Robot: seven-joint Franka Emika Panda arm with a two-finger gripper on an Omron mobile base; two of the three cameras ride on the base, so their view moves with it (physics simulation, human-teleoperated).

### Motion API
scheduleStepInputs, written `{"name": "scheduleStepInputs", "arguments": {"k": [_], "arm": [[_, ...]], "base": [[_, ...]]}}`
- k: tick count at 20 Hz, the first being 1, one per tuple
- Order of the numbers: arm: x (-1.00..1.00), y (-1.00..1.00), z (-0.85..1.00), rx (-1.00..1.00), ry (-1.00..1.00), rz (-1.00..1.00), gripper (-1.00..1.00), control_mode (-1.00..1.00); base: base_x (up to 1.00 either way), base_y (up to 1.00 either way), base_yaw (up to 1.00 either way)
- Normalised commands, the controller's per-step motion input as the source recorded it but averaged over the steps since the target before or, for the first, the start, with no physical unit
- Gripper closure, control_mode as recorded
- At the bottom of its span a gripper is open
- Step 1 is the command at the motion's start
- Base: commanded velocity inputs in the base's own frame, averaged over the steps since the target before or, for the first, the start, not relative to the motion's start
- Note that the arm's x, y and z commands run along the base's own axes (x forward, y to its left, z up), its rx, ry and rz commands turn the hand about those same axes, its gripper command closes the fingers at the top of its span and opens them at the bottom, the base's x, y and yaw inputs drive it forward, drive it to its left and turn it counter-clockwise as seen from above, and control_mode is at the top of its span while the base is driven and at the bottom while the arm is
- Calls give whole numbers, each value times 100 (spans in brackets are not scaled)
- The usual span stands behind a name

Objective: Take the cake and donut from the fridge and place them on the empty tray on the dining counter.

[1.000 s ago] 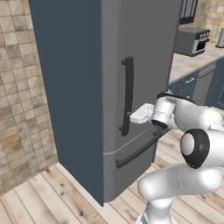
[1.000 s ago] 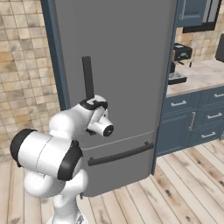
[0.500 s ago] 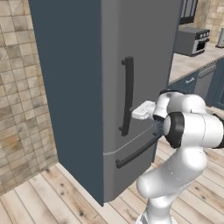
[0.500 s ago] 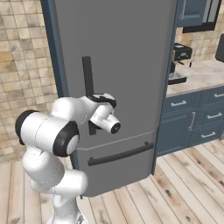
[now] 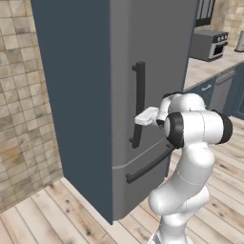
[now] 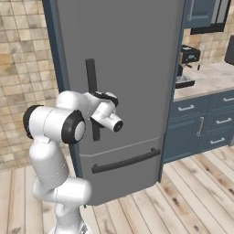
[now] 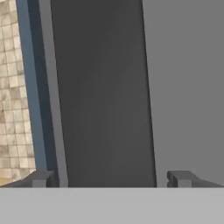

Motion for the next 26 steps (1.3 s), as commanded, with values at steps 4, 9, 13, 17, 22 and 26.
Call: {"name": "scheduleStepInputs", "arguments": {"k": [4, 9, 13, 17, 22, 26], "arm": [[78, 47, -26, 3, 19, 2, 100, -100], [0, -54, -13, 10, 23, 1, 100, -100], [-49, -100, -23, 13, 6, -10, 100, -100], [-70, -100, -15, 18, 0, -15, 100, -100], [-27, -100, -9, 12, 4, -23, 100, -100], [-30, -100, 0, 15, 19, -18, 100, -100]], "base": [[0, 0, 0], [0, 0, 0], [0, 0, 0], [0, 0, 0], [0, 0, 0], [0, 0, 0]]}}
